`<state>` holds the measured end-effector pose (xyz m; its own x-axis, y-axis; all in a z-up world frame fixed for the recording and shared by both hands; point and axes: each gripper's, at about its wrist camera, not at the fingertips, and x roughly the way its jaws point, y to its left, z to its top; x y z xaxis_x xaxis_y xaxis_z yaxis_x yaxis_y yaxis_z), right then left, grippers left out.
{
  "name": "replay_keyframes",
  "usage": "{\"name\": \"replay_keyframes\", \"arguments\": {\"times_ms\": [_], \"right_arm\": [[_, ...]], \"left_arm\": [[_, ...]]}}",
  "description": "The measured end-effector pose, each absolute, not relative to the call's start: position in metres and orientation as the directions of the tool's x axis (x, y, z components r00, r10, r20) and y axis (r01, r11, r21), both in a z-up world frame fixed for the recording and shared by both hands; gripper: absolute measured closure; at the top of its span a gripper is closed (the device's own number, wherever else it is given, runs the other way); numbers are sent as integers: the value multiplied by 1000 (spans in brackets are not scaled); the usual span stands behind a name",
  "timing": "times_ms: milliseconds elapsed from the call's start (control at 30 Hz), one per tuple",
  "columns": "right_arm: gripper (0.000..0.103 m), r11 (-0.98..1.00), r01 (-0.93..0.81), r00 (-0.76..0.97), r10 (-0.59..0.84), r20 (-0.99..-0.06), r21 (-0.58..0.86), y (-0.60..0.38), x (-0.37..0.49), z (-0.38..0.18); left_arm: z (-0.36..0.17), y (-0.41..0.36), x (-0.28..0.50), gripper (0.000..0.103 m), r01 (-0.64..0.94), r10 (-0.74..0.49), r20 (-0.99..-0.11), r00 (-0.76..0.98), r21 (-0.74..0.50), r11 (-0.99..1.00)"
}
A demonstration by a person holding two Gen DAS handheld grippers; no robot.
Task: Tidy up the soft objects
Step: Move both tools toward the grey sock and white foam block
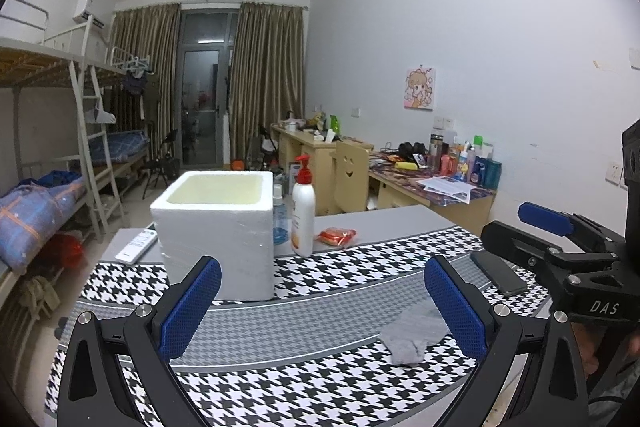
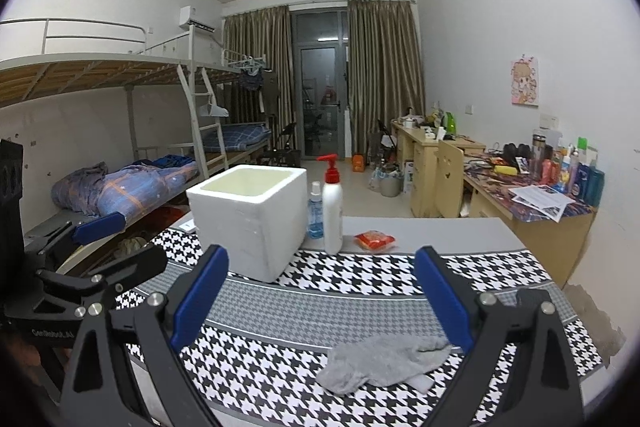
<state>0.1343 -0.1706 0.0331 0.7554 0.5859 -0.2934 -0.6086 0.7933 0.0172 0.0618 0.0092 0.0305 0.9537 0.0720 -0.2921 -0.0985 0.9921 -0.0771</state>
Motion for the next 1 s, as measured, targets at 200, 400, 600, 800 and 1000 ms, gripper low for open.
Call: {"name": "replay_keyframes", "arguments": {"times_ms": [200, 400, 600, 800, 1000], "right_arm": [[7, 807, -589, 767, 570, -294, 29, -182, 137, 31], [7, 825, -564, 781, 548, -300, 41, -194, 140, 29], [7, 839, -542, 793, 530, -300, 48, -206, 145, 29], [7, 858, -511, 810, 501, -305, 54, -219, 152, 26], [7, 871, -485, 815, 481, -323, 73, -231, 163, 21]], "left_arm": [[27, 1, 66, 1, -73, 45, -305, 951, -82, 994], [22, -8, 72, 1, -50, 19, -321, 947, -89, 995], [17, -17, 77, 1, -29, -3, -335, 942, -92, 995], [13, -23, 89, 1, -11, -24, -352, 936, -98, 995], [7, -28, 101, 1, 10, -48, -371, 928, -104, 995]]}}
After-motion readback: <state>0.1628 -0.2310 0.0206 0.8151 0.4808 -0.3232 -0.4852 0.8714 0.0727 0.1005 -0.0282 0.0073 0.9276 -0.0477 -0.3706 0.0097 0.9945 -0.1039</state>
